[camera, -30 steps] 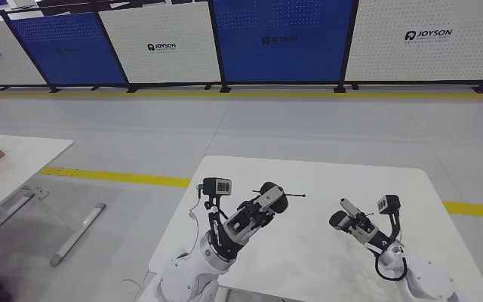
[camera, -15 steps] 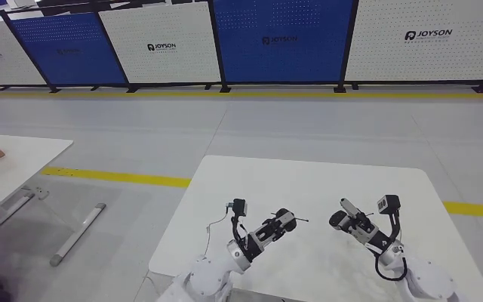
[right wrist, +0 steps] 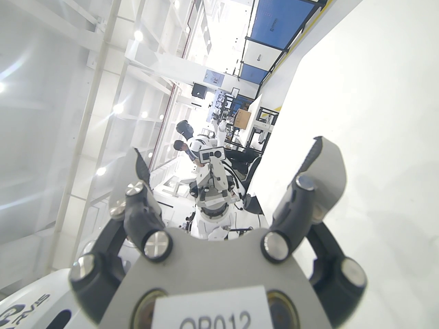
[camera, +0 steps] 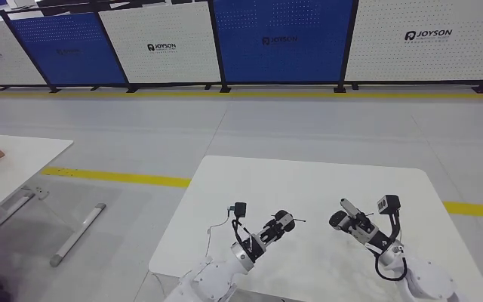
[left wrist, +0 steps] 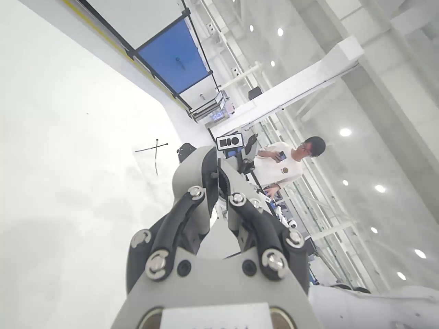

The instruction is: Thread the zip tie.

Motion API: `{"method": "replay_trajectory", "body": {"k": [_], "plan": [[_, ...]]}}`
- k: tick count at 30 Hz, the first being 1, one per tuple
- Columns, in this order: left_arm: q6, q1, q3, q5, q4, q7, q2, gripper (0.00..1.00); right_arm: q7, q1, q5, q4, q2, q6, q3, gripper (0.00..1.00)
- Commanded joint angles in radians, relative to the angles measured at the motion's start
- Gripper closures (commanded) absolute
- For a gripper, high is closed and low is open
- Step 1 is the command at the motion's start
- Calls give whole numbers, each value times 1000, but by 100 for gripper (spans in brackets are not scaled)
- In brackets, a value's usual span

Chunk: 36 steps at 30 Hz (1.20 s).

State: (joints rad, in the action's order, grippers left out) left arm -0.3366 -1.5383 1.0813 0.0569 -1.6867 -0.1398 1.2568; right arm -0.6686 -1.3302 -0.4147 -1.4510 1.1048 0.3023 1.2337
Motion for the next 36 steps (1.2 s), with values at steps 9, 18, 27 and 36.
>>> {"method": "replay_trajectory", "body": {"k": [9,18,27,36], "plan": [[24,-1,31,-62,-24,-38,-6,100,0,0,0,0,0,0,0,0],[93,-3,65,-157,-33,-113,-14,100,0,0,0,0,0,0,0,0],[93,-3,65,-157,-33,-113,-14,100,-77,21,117,-51,-16,-26,40,0],[93,-3,65,-157,-33,-113,-14,100,-328,103,467,-157,-66,-280,130,0]]}}
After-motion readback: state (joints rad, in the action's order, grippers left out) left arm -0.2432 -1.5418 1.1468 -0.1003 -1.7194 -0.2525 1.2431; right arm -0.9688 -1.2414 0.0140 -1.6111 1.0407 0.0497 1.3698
